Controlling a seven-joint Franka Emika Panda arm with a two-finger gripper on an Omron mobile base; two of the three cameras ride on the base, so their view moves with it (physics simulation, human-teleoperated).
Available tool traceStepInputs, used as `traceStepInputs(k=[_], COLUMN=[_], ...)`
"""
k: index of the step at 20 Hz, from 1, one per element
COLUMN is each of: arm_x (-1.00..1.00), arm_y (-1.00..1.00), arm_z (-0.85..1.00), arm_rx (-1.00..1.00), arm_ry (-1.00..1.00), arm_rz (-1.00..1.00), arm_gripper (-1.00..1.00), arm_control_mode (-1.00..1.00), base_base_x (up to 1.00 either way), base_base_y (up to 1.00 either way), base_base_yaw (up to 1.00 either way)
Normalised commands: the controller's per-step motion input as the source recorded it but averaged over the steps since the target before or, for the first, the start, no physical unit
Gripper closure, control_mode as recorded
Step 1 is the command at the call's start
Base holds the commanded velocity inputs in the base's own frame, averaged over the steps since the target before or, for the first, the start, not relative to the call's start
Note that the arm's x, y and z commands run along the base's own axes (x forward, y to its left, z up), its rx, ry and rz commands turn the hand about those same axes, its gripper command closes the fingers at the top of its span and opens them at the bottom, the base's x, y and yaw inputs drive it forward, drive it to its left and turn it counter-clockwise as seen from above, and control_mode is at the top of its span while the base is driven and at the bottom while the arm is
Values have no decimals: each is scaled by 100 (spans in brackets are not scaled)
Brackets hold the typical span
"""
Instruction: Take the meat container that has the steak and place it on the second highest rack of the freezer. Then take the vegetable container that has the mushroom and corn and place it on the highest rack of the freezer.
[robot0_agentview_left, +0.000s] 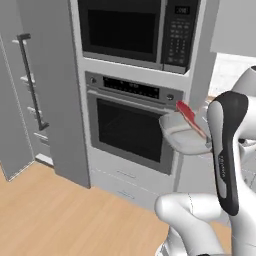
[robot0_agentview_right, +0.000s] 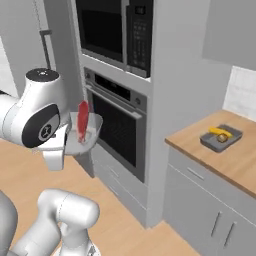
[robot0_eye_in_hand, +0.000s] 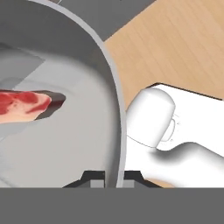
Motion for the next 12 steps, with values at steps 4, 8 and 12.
traceStepInputs(k=[4,8,12], arm_x=[0,0,0], arm_y=[0,0,0], arm_z=[0,0,0], arm_rx=[0,0,0], arm_ry=[0,0,0], arm_rz=[0,0,0], arm_gripper=[100,100,100], arm_control_mode=[100,100,100], base_base_x=[16,19,20], base_base_y=[85,96,100], base_base_yaw=[46,16,-7])
